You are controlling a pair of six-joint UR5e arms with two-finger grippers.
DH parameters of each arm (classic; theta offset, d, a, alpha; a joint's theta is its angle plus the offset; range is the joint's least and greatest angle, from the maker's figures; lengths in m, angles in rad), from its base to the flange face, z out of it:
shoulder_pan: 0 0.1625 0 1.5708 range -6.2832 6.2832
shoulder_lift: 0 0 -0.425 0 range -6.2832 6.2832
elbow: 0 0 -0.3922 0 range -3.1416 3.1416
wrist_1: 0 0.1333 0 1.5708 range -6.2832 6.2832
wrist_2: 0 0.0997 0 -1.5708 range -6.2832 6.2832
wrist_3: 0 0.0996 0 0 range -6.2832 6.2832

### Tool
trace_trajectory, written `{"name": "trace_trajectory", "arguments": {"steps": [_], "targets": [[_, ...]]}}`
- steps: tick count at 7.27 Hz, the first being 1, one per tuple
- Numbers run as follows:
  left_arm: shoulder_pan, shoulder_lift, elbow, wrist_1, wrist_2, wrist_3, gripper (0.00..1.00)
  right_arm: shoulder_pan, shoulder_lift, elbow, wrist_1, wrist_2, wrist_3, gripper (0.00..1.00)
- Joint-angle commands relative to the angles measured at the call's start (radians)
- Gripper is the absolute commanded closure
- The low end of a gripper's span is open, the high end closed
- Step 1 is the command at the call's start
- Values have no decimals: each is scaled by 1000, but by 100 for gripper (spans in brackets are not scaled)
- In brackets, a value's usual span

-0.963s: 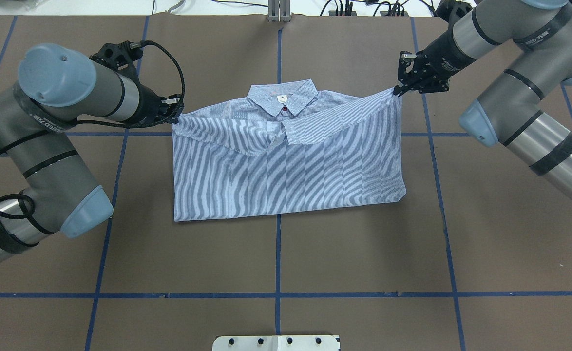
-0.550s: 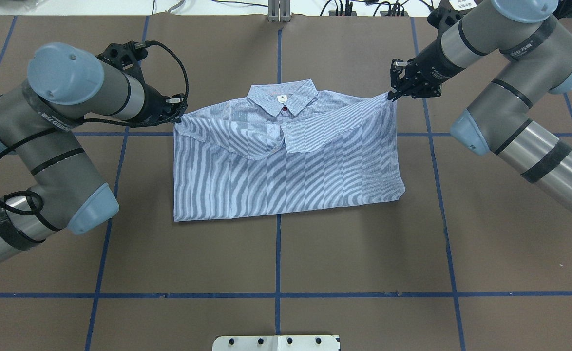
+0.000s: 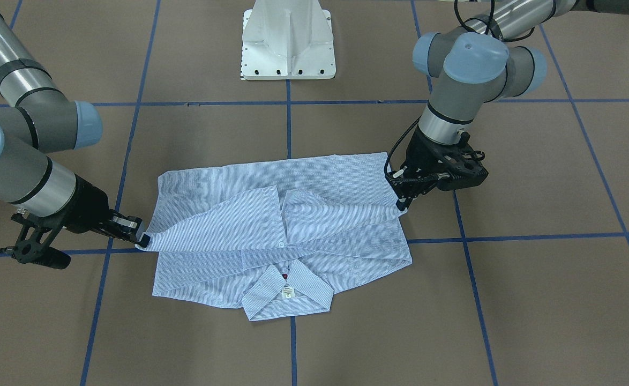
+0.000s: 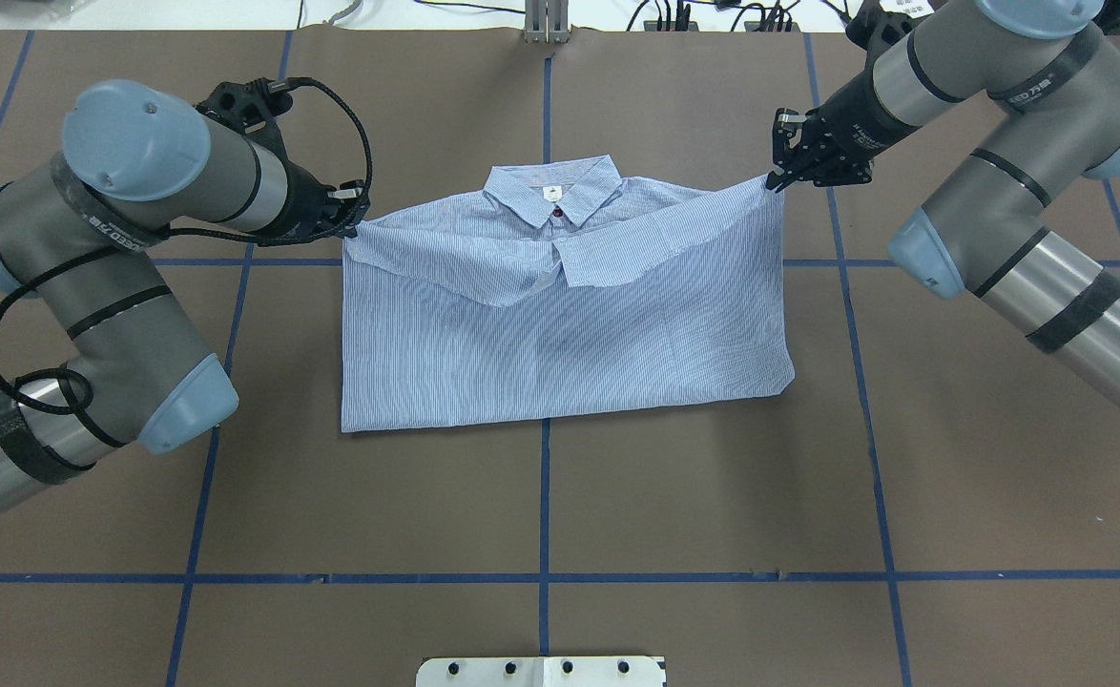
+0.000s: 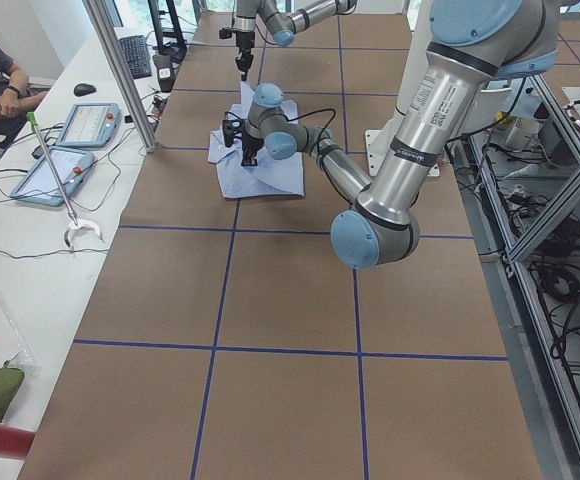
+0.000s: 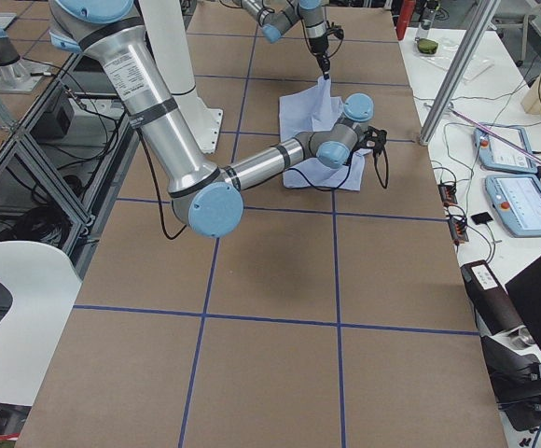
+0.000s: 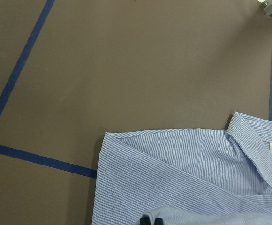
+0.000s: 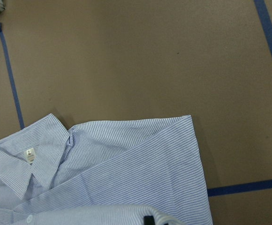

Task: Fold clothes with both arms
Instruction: 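Lay the hem near the collar and open both grippers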

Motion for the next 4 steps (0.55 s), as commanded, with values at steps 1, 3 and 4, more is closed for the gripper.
{"name": "trace_trajectory", "arguments": {"steps": [1, 3, 4], "targets": [[1, -1, 0, -1, 0, 1, 100, -9, 1, 6, 3, 1, 0, 100], [1, 0, 2, 1, 2, 1, 75, -17, 0, 1, 1, -1, -3, 80], [1, 3, 2, 1, 3, 4, 29, -18, 0, -2, 0, -15, -1, 37]]}}
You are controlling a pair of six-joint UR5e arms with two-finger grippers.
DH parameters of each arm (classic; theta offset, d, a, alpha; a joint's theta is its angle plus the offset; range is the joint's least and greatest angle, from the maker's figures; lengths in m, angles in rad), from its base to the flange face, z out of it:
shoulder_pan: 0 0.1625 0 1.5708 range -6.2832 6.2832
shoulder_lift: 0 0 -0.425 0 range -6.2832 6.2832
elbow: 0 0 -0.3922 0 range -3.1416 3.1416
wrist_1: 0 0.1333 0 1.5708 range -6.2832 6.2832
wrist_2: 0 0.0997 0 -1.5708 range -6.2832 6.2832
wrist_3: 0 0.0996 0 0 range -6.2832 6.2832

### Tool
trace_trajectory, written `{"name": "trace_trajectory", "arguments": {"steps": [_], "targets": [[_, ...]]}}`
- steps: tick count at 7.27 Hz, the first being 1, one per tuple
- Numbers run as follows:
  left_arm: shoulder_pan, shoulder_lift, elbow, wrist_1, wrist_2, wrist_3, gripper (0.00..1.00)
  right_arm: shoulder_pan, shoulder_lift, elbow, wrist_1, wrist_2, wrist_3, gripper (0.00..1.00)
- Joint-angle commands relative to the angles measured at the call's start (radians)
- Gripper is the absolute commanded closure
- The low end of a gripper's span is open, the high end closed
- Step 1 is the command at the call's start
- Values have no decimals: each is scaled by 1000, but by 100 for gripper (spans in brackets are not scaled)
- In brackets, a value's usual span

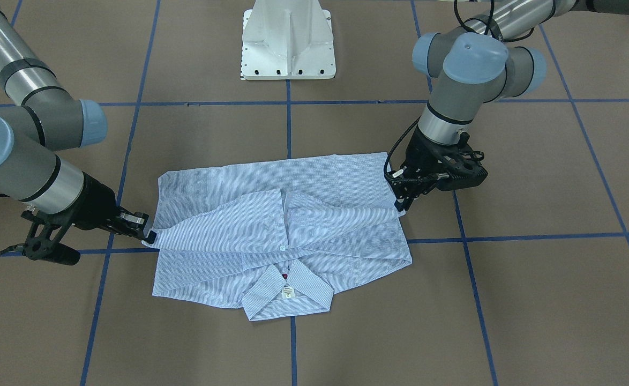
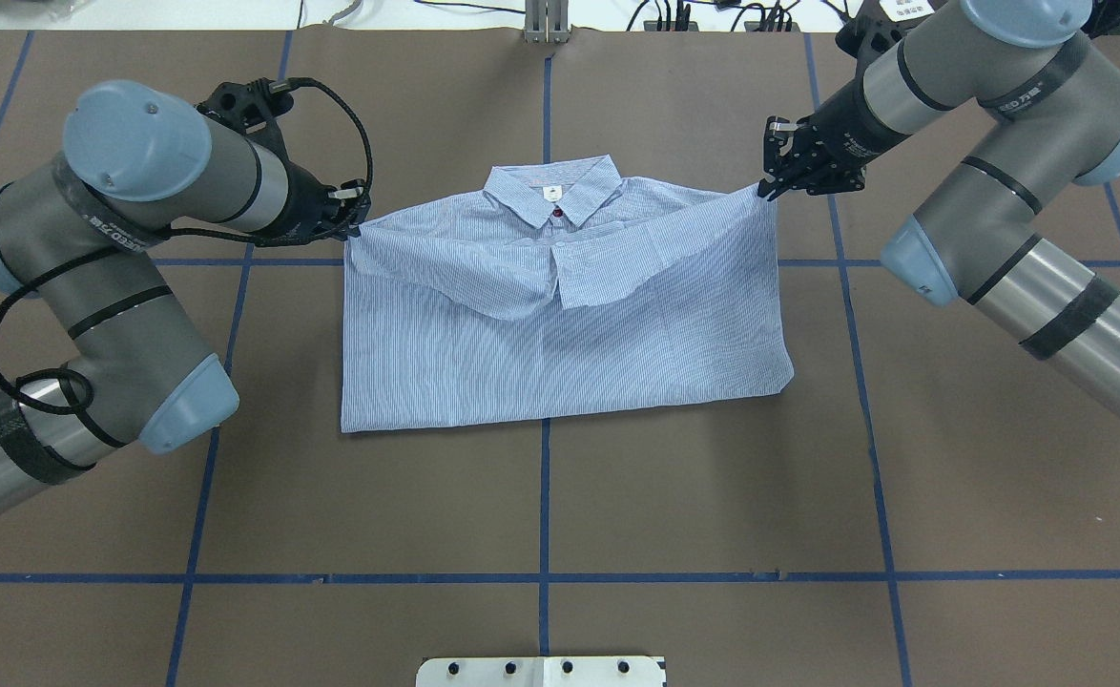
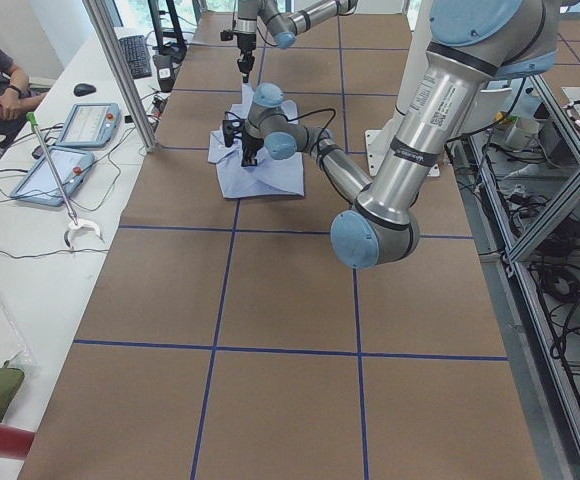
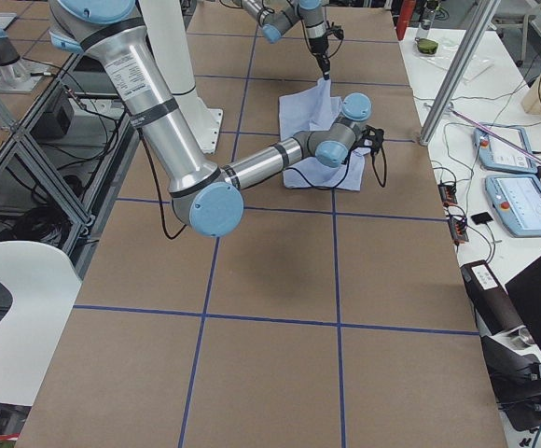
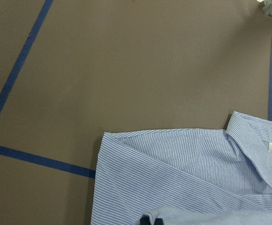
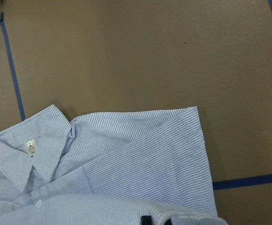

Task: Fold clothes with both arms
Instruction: 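Lay the hem near the collar and open both grippers, then move the right gripper down to the folded shirt's side edge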

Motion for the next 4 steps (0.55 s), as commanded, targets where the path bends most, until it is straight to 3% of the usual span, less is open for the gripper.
{"name": "trace_trajectory", "arguments": {"steps": [1, 2, 4], "targets": [[-1, 5, 2, 4, 3, 10, 6, 0, -3, -6, -5, -12, 6, 2], [-5, 7, 1, 5, 5, 10, 1, 7, -6, -7, -6, -13, -1, 1], [-5, 5, -10, 7, 6, 4, 1, -3, -52, 11, -3, -22, 2, 1]]}}
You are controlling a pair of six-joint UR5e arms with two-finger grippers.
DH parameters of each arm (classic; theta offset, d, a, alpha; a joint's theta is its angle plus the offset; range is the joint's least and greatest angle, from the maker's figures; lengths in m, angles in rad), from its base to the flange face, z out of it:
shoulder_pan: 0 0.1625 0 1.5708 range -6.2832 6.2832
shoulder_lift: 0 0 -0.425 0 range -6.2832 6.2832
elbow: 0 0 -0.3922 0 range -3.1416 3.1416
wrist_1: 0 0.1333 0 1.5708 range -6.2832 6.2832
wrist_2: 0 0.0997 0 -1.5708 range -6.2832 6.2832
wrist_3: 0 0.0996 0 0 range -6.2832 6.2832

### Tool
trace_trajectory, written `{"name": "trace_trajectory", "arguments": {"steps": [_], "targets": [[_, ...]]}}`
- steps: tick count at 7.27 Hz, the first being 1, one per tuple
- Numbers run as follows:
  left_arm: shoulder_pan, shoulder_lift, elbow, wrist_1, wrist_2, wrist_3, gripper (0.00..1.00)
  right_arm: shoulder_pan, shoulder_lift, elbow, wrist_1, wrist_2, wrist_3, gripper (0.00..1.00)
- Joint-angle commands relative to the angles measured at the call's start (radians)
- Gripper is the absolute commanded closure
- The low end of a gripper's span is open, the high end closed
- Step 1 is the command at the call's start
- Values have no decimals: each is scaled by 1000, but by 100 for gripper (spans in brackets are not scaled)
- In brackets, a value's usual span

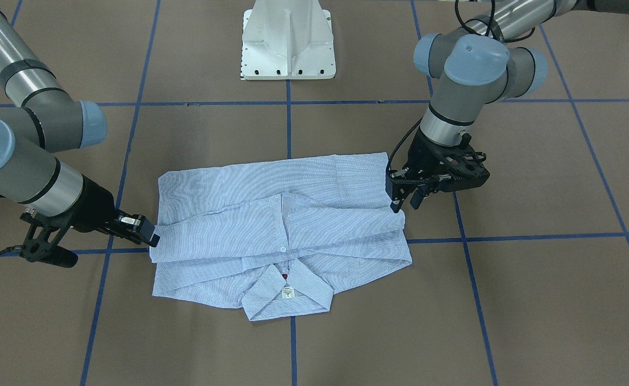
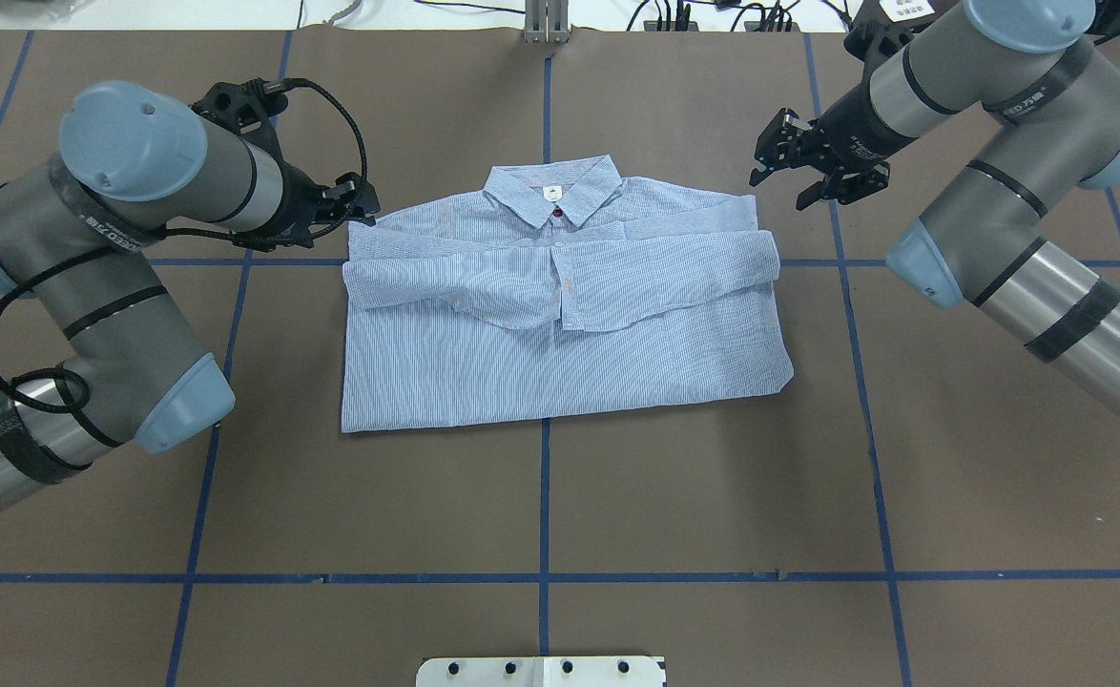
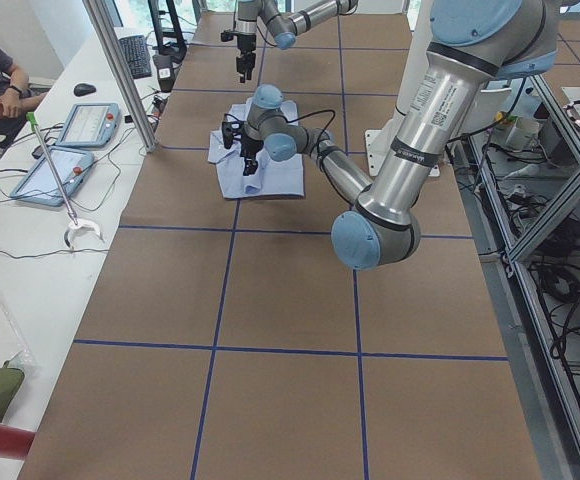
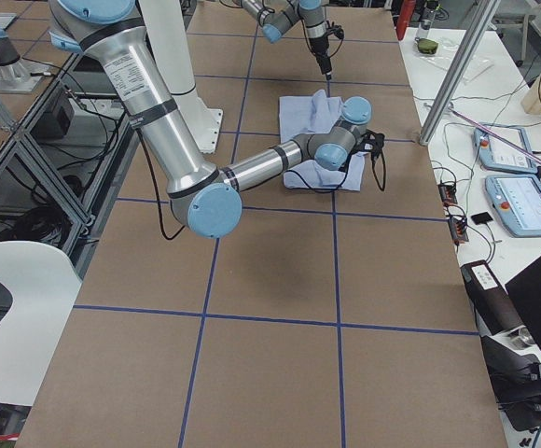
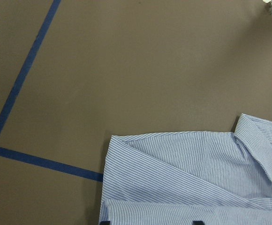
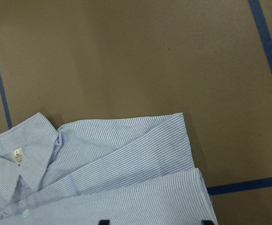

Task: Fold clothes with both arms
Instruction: 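Move the right gripper down to the folded shirt's side edge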

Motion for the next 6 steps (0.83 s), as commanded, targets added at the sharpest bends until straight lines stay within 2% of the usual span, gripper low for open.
{"name": "trace_trajectory", "arguments": {"steps": [1, 4, 6], "targets": [[-1, 1, -10, 3, 1, -7, 1, -30, -81, 42, 3, -13, 1, 1], [-2, -1, -36, 11, 3, -10, 1, -167, -248, 209, 0, -95, 4, 1], [-5, -1, -38, 11, 3, -10, 1, -255, -253, 207, -3, -135, 4, 2]]}}
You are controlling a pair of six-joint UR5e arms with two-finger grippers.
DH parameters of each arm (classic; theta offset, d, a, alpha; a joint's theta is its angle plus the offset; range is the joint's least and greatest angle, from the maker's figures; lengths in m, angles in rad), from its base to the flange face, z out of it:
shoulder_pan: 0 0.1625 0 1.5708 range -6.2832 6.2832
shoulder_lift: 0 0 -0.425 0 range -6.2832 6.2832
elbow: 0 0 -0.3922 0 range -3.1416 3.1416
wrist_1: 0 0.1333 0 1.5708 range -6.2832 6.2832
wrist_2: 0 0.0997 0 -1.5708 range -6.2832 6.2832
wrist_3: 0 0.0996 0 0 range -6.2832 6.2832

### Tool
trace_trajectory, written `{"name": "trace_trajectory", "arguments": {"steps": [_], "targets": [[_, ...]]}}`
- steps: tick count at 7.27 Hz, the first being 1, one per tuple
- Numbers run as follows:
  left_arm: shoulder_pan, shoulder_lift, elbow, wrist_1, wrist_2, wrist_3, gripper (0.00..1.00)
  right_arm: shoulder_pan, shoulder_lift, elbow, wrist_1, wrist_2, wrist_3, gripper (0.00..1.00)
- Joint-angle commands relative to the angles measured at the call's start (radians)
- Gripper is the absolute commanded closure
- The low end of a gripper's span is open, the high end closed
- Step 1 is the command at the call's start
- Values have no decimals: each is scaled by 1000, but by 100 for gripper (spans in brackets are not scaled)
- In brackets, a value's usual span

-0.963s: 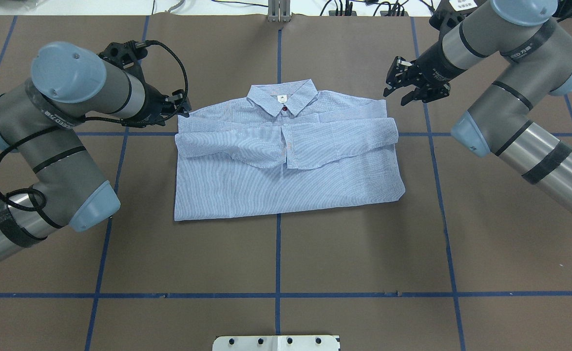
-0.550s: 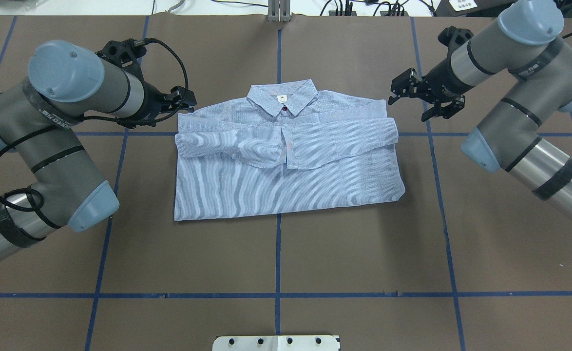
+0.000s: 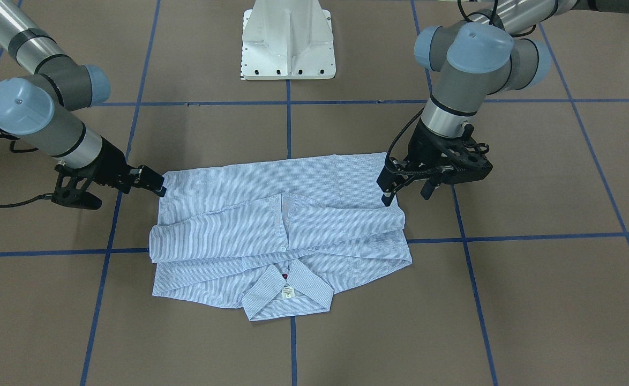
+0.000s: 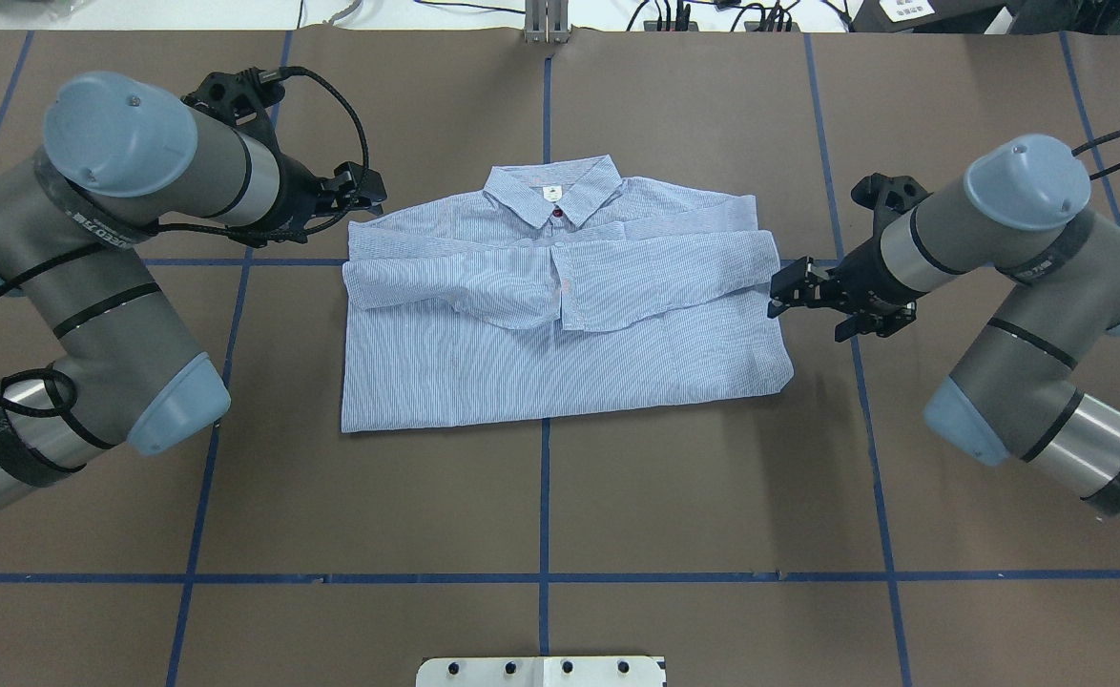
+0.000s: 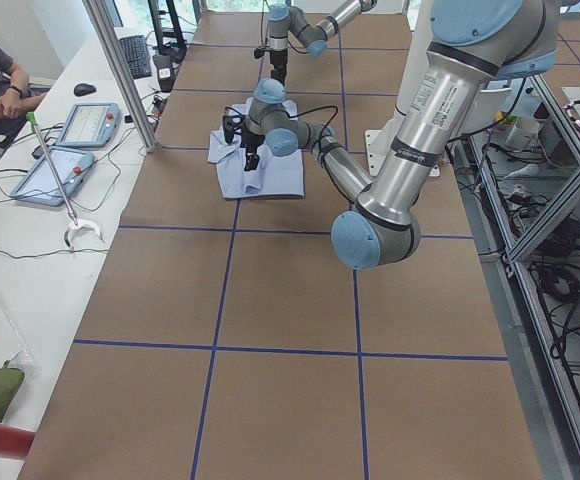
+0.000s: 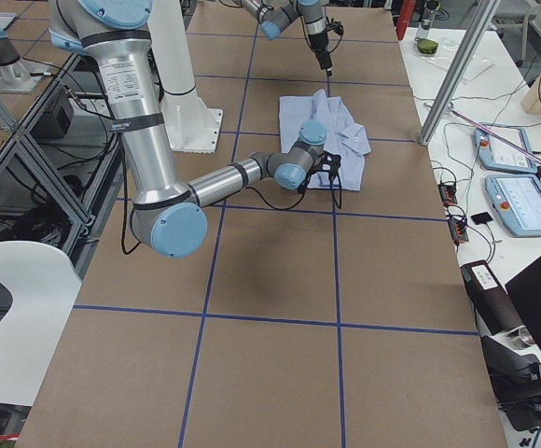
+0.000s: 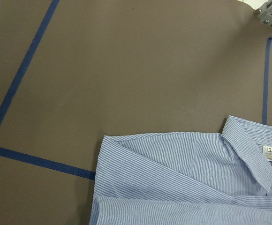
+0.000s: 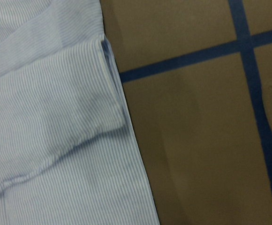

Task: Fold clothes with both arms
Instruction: 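Move the right gripper down to the folded shirt's side edge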

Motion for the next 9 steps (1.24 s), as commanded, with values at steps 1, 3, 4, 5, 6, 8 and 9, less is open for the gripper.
{"name": "trace_trajectory", "arguments": {"steps": [1, 3, 4, 5, 6, 8, 9], "targets": [[-1, 0, -2, 0, 0, 0, 1, -97, 7, -1, -7, -72, 0, 2], [-1, 1, -2, 0, 0, 0, 1, -96, 4, 2, -9, -77, 0, 11], [-1, 0, -2, 0, -1, 0, 1, -87, 1, 11, -9, -71, 0, 12], [-1, -2, -2, 0, -1, 0, 1, -80, -4, 17, -9, -69, 0, 22], [-1, -2, -2, 0, -1, 0, 1, -76, -5, 17, -9, -66, 0, 47], [-1, -2, -1, -1, 0, 0, 1, -74, -10, 19, -9, -71, 2, 63], [-1, -2, -1, -1, 0, 0, 1, -74, -11, 19, -9, -74, 3, 64]]}}
